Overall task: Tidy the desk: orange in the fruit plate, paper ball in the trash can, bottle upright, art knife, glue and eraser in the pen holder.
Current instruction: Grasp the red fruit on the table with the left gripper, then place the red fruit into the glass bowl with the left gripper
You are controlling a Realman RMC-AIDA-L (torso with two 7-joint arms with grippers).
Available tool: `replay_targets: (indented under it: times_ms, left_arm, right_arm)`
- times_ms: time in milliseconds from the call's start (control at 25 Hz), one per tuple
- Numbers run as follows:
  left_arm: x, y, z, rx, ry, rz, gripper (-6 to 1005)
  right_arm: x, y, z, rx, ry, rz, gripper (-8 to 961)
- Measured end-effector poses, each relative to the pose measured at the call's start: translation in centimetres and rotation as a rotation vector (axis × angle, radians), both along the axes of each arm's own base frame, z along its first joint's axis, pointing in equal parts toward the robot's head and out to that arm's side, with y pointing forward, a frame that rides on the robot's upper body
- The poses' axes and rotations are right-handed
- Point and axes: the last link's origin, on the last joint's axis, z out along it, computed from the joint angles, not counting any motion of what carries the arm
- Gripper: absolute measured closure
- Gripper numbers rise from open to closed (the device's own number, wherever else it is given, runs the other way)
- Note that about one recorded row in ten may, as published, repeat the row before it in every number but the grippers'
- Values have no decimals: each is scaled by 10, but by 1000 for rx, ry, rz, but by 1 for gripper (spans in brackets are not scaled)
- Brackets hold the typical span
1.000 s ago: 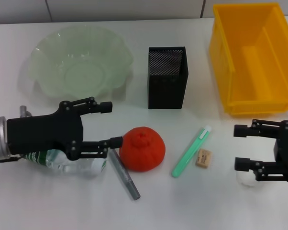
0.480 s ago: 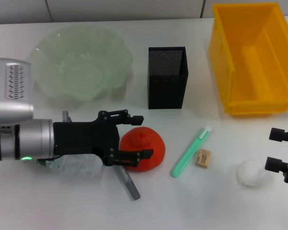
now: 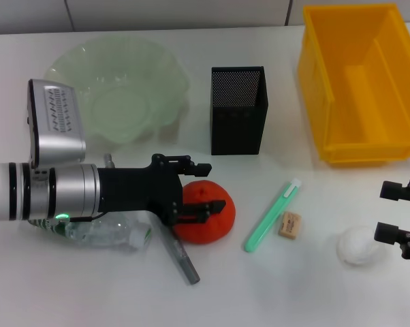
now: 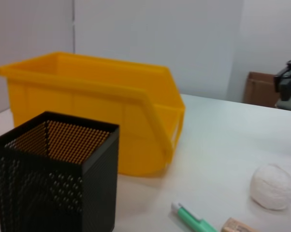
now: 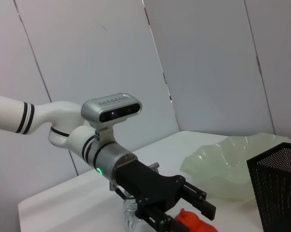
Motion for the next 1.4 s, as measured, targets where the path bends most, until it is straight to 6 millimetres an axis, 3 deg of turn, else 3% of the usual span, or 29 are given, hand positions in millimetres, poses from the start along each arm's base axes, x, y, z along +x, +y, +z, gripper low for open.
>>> replay_targets:
  times_ms: [160, 520, 640, 680, 720, 880, 1080, 1240, 1400]
  left_arm:
    - [-1, 2, 0, -3, 10, 29, 263]
    - [2, 2, 4, -18, -5, 28, 582]
    - [10, 2, 18, -4, -80, -1, 716]
    - [16, 7, 35, 48, -150, -9, 771]
    - [16, 7, 35, 48, -150, -9, 775]
    - [11, 33, 76, 248, -243, 73, 790]
    - [-4, 60, 99, 449, -257, 205, 809]
    - [-16, 71, 100, 537, -254, 308, 823]
    - [-18, 78, 93, 552, -220, 332, 809]
  right_arm:
    - [0, 0, 0, 2, 1, -1, 253]
    - [0, 1, 1, 4, 0, 0, 265]
    - [0, 0, 1, 4, 0, -2, 269]
    - [0, 0, 1, 4, 0, -2, 270]
    - [0, 0, 1, 4, 0, -2, 271]
    - [-1, 1, 1, -1, 3, -5, 277]
    - [-5, 3, 7, -15, 5, 1, 283]
    - [-12, 11, 16, -29, 3, -22, 288]
    - [-28, 34, 36, -60, -36, -82, 294]
